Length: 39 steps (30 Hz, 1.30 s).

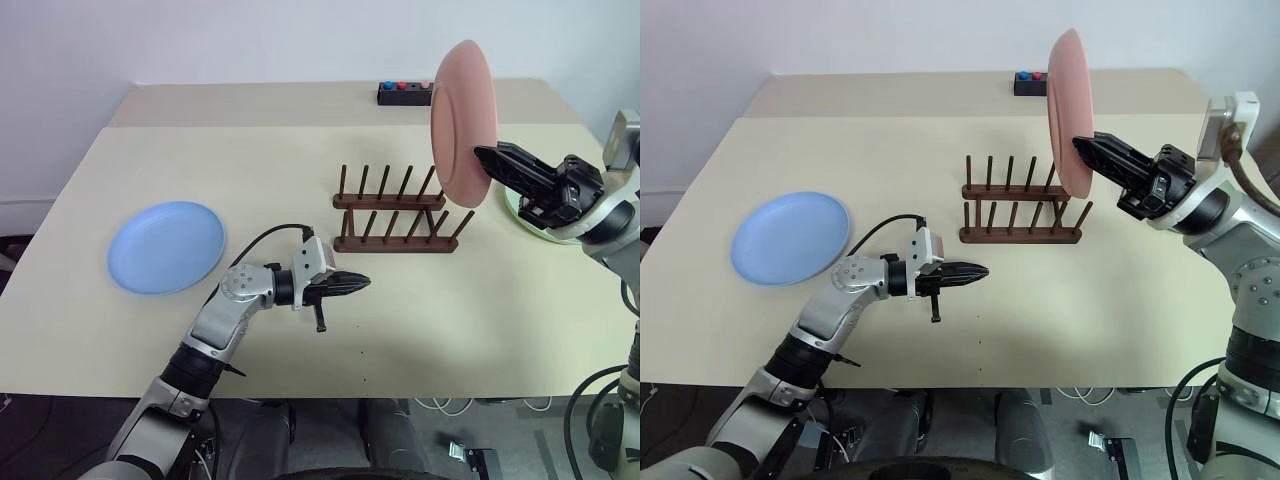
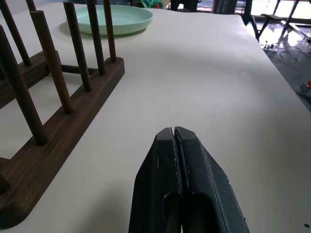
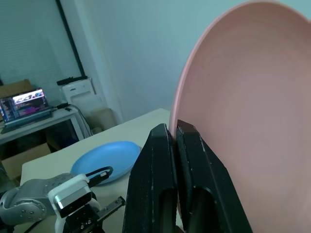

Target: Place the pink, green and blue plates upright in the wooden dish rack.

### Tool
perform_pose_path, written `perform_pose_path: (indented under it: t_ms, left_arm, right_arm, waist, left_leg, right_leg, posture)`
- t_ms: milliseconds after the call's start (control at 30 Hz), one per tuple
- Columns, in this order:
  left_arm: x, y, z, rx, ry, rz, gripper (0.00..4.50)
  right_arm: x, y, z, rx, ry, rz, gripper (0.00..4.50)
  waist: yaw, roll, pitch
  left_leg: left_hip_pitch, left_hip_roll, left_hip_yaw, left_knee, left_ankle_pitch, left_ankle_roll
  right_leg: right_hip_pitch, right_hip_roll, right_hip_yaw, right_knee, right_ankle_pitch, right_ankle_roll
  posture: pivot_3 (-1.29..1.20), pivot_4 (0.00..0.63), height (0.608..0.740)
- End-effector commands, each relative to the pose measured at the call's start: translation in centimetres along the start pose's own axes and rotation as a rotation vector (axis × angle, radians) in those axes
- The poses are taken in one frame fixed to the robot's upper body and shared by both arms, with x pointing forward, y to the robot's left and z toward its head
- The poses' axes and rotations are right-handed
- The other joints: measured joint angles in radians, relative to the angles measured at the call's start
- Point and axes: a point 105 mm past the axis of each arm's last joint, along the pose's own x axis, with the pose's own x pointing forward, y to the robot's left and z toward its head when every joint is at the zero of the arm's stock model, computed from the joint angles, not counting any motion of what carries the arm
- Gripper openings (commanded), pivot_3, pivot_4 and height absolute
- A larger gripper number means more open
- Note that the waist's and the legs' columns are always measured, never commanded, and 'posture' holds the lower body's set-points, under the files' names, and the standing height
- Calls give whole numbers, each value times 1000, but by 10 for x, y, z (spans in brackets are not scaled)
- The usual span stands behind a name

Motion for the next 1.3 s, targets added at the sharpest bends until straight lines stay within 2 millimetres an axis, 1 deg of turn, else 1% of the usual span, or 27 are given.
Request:
perform_pose_path:
  t_ms: [33,233,733,833,900,1067,1300]
  left_arm:
    - [-1,1,9,31,-20,5,0]
    - [0,1,8,32,-17,3,0]
    - [0,2,8,38,-13,6,0]
    - [0,2,8,39,-13,6,0]
    - [0,2,9,39,-13,6,0]
    - [0,2,9,40,-13,6,0]
    - [0,2,8,39,-12,4,0]
  right_arm:
    - [-1,-5,11,-28,-43,-13,32]
    - [-4,-13,2,9,-15,-34,32]
    - [-9,-21,-2,61,-35,-64,32]
    - [-11,-24,-2,68,-41,-79,932]
    - [-11,-25,-2,68,-44,-85,1868]
    - [-12,-26,-2,66,-48,-94,4470]
    - [-15,-37,-1,31,-59,-168,4470]
  waist:
    - [0,0,0]
    - [0,0,0]
    - [0,0,0]
    - [0,0,0]
    - [0,0,0]
    - [0,0,0]
    - [0,0,0]
  left_leg:
    - [0,0,0,0,0,0]
    - [0,0,0,0,0,0]
    - [0,0,0,0,0,0]
    - [0,0,0,0,0,0]
    - [0,0,0,0,0,0]
    - [0,0,0,0,0,0]
    - [0,0,0,0,0,0]
  right_leg:
    - [0,0,0,0,0,0]
    - [0,0,0,0,0,0]
    - [0,0,0,0,0,0]
    - [0,0,0,0,0,0]
    - [0,0,0,0,0,0]
    - [0,0,0,0,0,0]
    - [0,0,0,0,0,0]
  posture:
    - [0,150,740]
    - [0,150,740]
    - [0,150,740]
    - [0,150,740]
    - [0,150,740]
    - [0,150,740]
    - [0,150,740]
